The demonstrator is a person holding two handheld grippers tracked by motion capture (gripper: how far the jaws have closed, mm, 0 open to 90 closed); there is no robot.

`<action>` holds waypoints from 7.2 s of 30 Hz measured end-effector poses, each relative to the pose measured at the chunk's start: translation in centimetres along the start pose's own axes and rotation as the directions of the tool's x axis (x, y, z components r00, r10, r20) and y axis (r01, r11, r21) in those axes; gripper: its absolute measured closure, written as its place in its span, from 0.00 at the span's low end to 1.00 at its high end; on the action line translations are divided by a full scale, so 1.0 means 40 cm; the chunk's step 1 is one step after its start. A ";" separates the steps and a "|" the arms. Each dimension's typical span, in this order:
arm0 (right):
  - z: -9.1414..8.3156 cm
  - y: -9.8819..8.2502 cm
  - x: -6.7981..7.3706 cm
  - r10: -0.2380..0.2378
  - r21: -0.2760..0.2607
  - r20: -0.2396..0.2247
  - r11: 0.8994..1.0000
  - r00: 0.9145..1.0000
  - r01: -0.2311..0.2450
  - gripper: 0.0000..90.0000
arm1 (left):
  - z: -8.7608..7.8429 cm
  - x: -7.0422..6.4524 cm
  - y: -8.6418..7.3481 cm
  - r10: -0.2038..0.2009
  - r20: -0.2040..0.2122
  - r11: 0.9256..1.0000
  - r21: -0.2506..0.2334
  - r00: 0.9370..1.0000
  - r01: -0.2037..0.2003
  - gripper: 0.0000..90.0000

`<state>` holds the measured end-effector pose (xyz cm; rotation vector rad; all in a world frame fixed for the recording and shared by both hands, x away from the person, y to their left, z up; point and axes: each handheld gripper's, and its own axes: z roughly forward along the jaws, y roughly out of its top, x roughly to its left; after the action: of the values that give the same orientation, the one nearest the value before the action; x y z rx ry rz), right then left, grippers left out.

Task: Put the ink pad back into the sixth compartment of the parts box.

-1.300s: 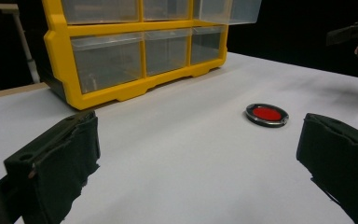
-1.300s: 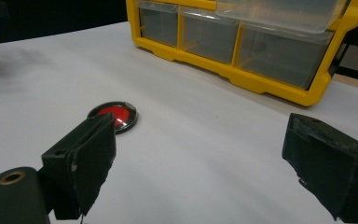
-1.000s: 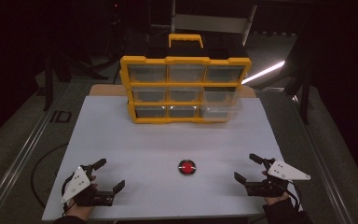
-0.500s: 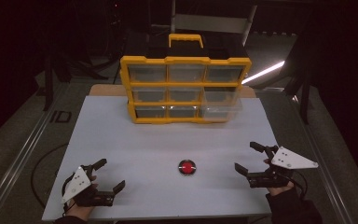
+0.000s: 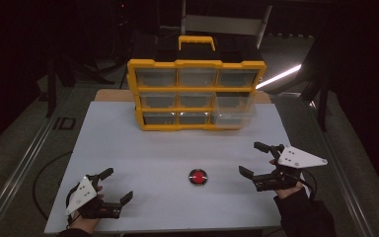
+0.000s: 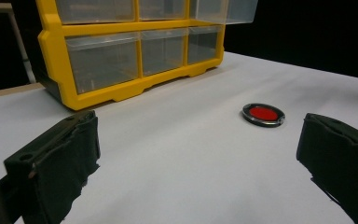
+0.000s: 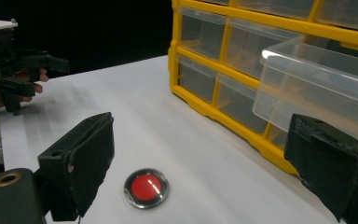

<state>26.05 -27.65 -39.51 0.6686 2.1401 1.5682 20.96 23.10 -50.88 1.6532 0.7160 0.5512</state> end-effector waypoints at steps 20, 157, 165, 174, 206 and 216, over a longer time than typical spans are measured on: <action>0.141 0.023 0.027 -0.028 0.018 -0.118 0.999 0.993 0.030 0.10 | 0.002 -0.001 0.000 -0.004 0.007 1.000 -0.002 1.000 0.004 0.00; 0.185 0.010 -0.001 -0.005 0.495 -0.262 0.857 0.965 0.139 0.33 | 0.010 -0.003 -0.003 0.001 0.020 1.000 0.011 1.000 -0.001 0.00; 0.165 0.040 -0.010 -0.010 0.493 -0.257 0.859 0.966 0.140 0.33 | 0.010 -0.003 -0.004 0.002 0.020 1.000 0.012 1.000 -0.002 0.00; 0.134 0.091 -0.029 -0.024 0.476 -0.237 0.869 0.971 0.137 0.33 | 0.011 -0.003 -0.004 0.001 0.020 1.000 0.012 1.000 -0.001 0.00; 0.128 0.242 -0.149 -0.043 0.487 -0.145 0.867 0.988 0.110 0.33 | 0.011 -0.003 -0.005 0.001 0.020 1.000 0.014 1.000 -0.001 0.00; 0.156 0.304 -0.201 -0.040 0.500 -0.101 0.862 0.994 0.086 0.33 | 0.012 -0.003 -0.005 0.002 0.022 1.000 0.014 1.000 -0.002 0.00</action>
<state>37.82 -24.55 -29.37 0.6845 2.6397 1.0102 21.18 22.71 -51.16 1.6709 0.7039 0.5299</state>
